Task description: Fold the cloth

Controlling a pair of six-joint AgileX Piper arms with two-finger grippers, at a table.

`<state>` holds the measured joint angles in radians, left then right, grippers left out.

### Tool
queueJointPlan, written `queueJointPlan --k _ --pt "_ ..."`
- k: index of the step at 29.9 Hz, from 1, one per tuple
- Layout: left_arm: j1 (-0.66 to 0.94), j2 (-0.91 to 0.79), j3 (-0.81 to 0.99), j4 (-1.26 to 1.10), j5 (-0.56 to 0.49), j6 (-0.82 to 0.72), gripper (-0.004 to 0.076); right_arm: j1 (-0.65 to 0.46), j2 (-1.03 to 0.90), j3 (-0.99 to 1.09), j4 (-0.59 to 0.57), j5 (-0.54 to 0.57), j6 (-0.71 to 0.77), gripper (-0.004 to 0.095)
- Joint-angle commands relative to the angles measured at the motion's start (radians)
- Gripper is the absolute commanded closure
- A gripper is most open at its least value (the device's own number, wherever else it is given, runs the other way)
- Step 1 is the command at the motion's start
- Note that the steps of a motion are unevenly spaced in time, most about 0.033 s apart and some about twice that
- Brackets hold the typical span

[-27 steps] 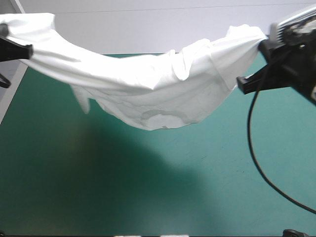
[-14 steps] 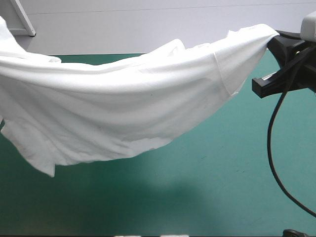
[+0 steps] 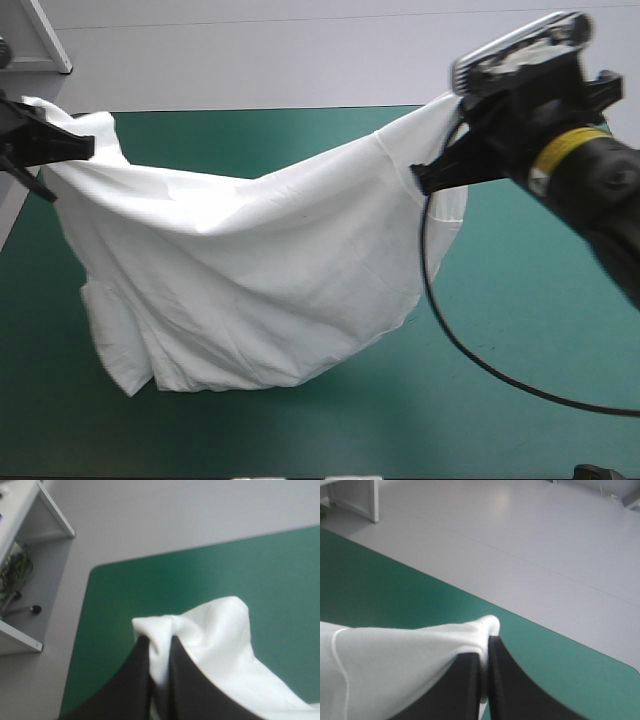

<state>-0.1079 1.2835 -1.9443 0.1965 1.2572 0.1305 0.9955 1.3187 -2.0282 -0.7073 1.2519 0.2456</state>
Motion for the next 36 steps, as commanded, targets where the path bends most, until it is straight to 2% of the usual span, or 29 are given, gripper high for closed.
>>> queueJointPlan --k 1,7,10,15,20,26,28,29,31,34,35,36 --pt "-0.003 0.027 0.055 -0.028 -0.132 0.0 0.0732 -0.07 0.071 0.01 -0.017 -0.015 0.007 0.0923" --pt "-0.003 0.148 0.179 -0.053 -0.293 -0.002 0.0732 -0.372 0.248 0.01 0.284 -0.15 -0.084 0.0923" --pt "-0.003 0.223 0.194 -0.077 -0.328 -0.002 0.0732 -0.513 0.326 0.01 0.447 -0.203 -0.137 0.0923" --pt "-0.001 0.353 0.194 -0.098 -0.391 -0.004 0.0732 -0.668 0.455 0.01 0.632 -0.248 -0.212 0.0923" --pt "-0.001 0.469 0.194 -0.094 -0.483 -0.01 0.0732 -0.722 0.557 0.01 0.673 -0.306 -0.246 0.0923" --pt "-0.001 0.584 0.194 -0.09 -0.66 -0.041 0.0732 -0.738 0.642 0.01 0.698 -0.404 -0.23 0.0922" --pt "-0.001 0.614 0.194 -0.09 -0.68 -0.047 0.0731 -0.74 0.665 0.01 0.713 -0.425 -0.23 0.0902" --pt "-0.001 0.628 0.194 -0.088 -0.692 -0.057 0.0731 -0.74 0.672 0.01 0.715 -0.437 -0.23 0.0868" --pt "-0.001 0.646 0.192 -0.085 -0.696 -0.082 0.0709 -0.74 0.689 0.01 0.715 -0.468 -0.23 0.0712" --pt "-0.001 0.66 0.192 -0.085 -0.726 -0.082 0.0592 -0.74 0.698 0.01 0.717 -0.506 -0.23 0.0335" --pt "-0.001 0.662 0.192 -0.085 -0.738 -0.082 0.0535 -0.74 0.698 0.01 0.717 -0.51 -0.23 0.0229" --pt "-0.001 0.662 0.192 -0.085 -0.738 -0.082 0.0486 -0.74 0.698 0.01 0.717 -0.504 -0.23 0.0169"
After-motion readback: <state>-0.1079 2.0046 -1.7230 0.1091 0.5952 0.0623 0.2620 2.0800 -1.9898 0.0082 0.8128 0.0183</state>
